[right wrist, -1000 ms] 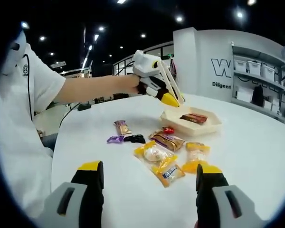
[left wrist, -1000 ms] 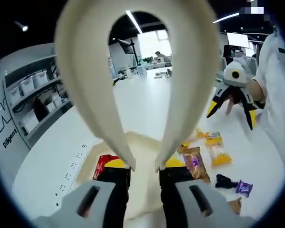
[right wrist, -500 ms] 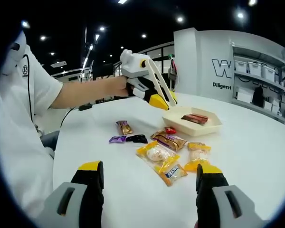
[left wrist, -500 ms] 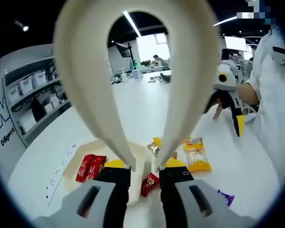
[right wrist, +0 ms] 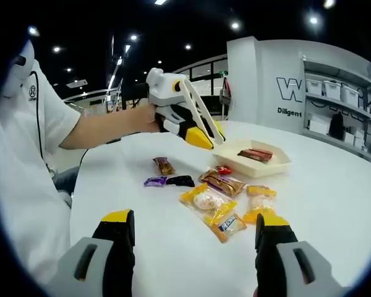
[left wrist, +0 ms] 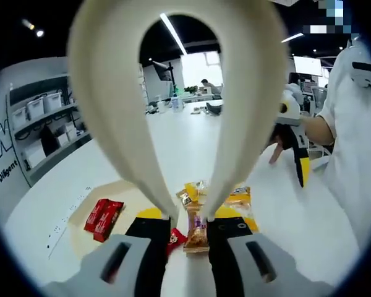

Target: Place the target food into the container with the food tongs after gripping and lifting it, then release it inside without dropping or visibly crushing the food.

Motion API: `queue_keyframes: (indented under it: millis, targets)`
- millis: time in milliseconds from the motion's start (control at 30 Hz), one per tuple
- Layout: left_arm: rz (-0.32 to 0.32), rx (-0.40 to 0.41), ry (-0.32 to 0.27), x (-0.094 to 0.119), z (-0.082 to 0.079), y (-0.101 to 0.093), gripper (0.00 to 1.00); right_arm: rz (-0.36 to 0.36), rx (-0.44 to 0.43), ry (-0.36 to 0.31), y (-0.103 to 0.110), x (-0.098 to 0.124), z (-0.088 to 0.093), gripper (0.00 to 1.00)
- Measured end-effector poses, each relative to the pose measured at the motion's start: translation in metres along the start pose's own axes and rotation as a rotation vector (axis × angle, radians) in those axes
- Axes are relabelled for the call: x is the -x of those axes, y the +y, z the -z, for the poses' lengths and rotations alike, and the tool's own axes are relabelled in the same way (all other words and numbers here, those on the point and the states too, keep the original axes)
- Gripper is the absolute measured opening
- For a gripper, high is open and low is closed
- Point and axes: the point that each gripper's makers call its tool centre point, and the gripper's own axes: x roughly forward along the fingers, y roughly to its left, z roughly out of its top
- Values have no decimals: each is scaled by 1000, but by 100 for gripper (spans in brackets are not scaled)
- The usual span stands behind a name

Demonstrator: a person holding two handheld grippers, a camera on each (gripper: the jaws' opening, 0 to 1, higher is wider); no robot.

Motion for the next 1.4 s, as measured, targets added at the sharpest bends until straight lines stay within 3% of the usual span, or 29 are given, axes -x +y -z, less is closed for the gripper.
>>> queue_keyframes:
  millis: [367, 767, 1400]
  targets:
    - [5, 28, -25, -4, 6, -16, 22, -3, 2, 4, 2, -1, 1, 79]
    - [19, 21, 3, -17, 15, -23, 23, -5, -2, 6, 2, -2, 3, 79]
    - [15, 13, 61, -36, 30, -15, 24, -6, -3, 12, 0, -3, 3, 79]
